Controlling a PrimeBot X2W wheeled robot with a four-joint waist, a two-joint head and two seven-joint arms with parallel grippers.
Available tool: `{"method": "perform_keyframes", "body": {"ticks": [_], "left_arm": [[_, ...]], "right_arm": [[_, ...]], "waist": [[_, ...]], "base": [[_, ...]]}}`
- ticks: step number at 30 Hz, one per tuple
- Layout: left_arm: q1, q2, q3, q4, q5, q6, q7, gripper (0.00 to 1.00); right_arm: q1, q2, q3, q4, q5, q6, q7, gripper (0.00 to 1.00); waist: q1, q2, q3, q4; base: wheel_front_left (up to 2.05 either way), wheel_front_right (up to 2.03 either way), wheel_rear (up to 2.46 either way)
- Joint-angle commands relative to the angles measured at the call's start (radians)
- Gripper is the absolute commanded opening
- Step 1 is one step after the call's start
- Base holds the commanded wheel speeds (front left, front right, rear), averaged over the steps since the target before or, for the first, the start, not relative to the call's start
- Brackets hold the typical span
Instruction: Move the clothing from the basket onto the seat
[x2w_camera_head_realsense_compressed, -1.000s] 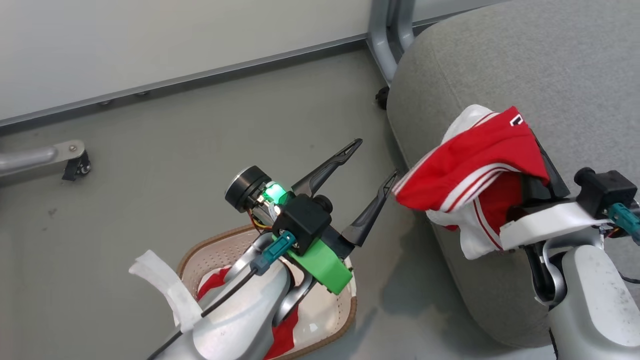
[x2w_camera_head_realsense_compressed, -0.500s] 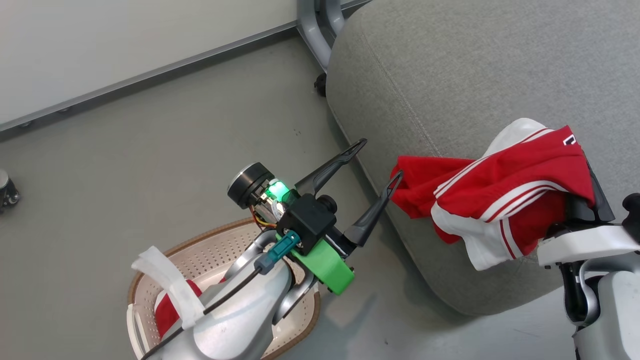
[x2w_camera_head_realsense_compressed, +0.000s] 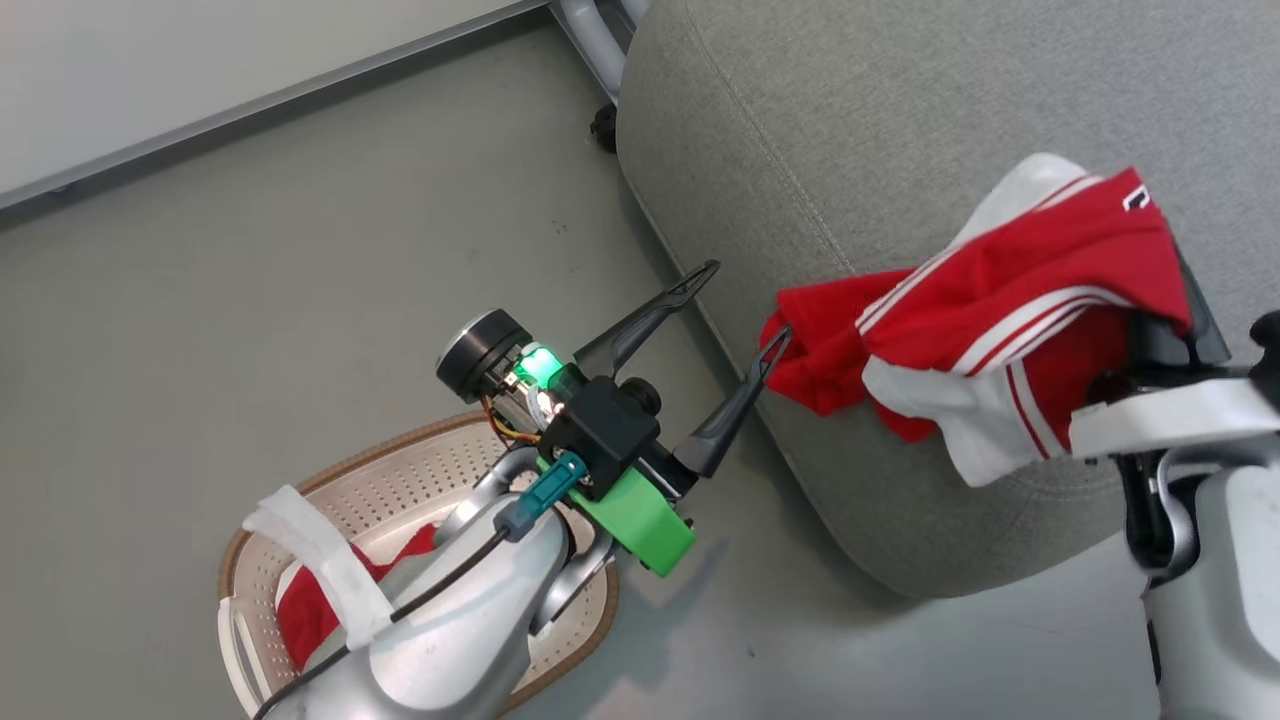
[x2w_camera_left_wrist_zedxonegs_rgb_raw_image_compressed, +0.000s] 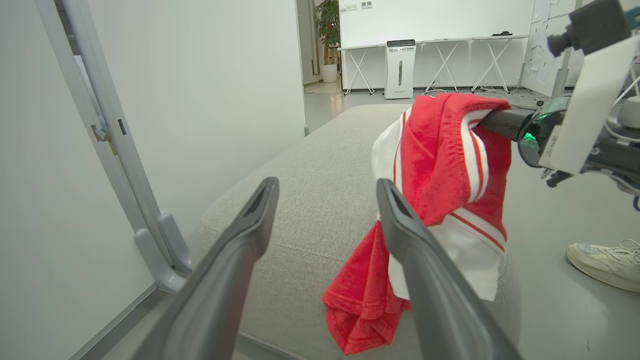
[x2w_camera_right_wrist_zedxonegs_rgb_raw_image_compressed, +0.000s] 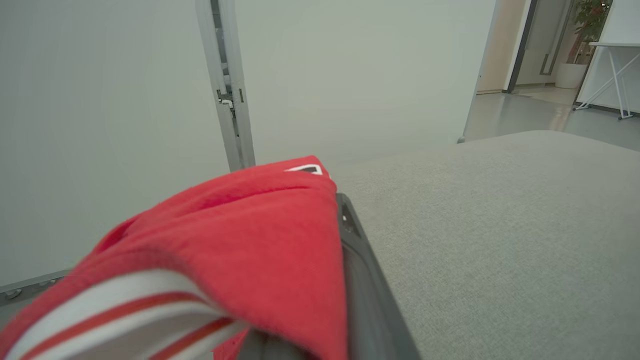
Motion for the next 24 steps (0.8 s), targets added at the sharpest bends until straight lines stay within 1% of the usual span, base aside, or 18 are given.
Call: {"method": "perform_keyframes", "body": {"ticks": [1,7,13,20,24], "left_arm": [[-0.022,0.013,0.008,-0.008,0.006,0.008,0.001,1.0],[-0.06,0.039,0.016,-0.039,0.027,0.015,0.006,1.0],[-0.103,0.063,0.023,-0.067,0.044,0.019,0.018,1.0],[-0.139,0.08,0.024,-0.091,0.056,0.023,0.025,1.0],[-0.153,0.084,0.018,-0.103,0.062,0.023,0.027,1.0]], "right_arm": [[-0.047,-0.012,0.002,-0.008,-0.001,-0.001,-0.003,0.0],[-0.248,-0.069,-0.017,0.003,-0.016,-0.001,-0.003,0.0],[-0.473,-0.144,-0.078,0.04,-0.024,-0.001,-0.003,0.0],[-0.716,-0.255,-0.14,0.137,-0.04,-0.001,-0.003,0.0],[-0.824,-0.298,-0.146,0.203,-0.049,-0.001,-0.003,0.0]], "waist": [[0.0,0.0089,0.035,0.008],[0.0,0.0089,0.141,0.028],[0.0,0.0089,0.25,0.051],[0.0,0.0089,0.344,0.079],[0.0,0.0089,0.387,0.088]], "base": [[0.0,0.0,0.0],[0.0,0.0,0.0],[0.0,0.0,0.0],[0.0,0.0,0.0],[0.0,0.0,0.0]]}}
